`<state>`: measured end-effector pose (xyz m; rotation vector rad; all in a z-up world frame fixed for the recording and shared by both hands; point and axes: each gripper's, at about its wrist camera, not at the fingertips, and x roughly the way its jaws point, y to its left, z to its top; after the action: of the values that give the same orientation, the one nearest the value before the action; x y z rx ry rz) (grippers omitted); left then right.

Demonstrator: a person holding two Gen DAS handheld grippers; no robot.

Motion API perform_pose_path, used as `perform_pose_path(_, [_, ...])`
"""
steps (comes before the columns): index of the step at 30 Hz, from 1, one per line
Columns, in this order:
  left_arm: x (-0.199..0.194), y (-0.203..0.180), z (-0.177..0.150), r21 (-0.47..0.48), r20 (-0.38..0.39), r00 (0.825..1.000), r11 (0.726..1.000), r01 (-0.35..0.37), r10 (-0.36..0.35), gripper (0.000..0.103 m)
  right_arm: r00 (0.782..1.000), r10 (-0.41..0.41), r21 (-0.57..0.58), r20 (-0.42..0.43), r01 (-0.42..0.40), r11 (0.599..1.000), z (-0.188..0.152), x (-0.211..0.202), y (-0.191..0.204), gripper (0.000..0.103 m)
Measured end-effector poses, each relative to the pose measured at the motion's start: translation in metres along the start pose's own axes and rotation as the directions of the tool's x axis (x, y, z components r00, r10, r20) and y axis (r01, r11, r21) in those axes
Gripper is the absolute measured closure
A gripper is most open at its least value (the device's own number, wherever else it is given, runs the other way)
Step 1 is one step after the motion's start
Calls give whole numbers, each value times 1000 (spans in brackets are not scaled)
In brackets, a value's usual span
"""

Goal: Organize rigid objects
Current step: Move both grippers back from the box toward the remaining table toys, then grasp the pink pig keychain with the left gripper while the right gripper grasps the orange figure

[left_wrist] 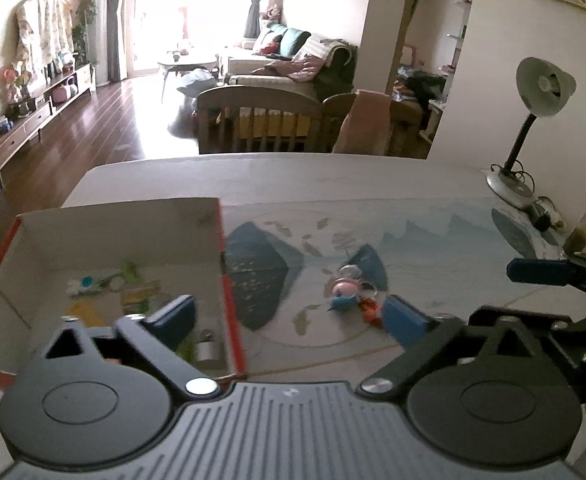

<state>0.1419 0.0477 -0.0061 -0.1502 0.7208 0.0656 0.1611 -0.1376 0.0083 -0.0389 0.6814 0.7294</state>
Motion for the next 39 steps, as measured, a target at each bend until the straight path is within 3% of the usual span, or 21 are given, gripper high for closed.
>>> perform_pose_path(6, [32,-25,6,-7,-8,1000,1000,10,-10,0,998,-37,-35,-43,36,999,-11,14,-30,7])
perform_pose_path(16, [101,-53,10,7,-106,994,1000,-1,1,0,992,-64,-106,-107,52,993,-31,54,-66,10])
perform_pose_path(28, [166,-61,10,23,-204,979,999,-23,27,0,979,-61,-123,-193,38,992,-43,108,-81,22])
perform_pose_path(39, [206,-60,6,34,-251,968,999,-12,20,0,973,-64,-147,-224,31,989,-47,140,-80,26])
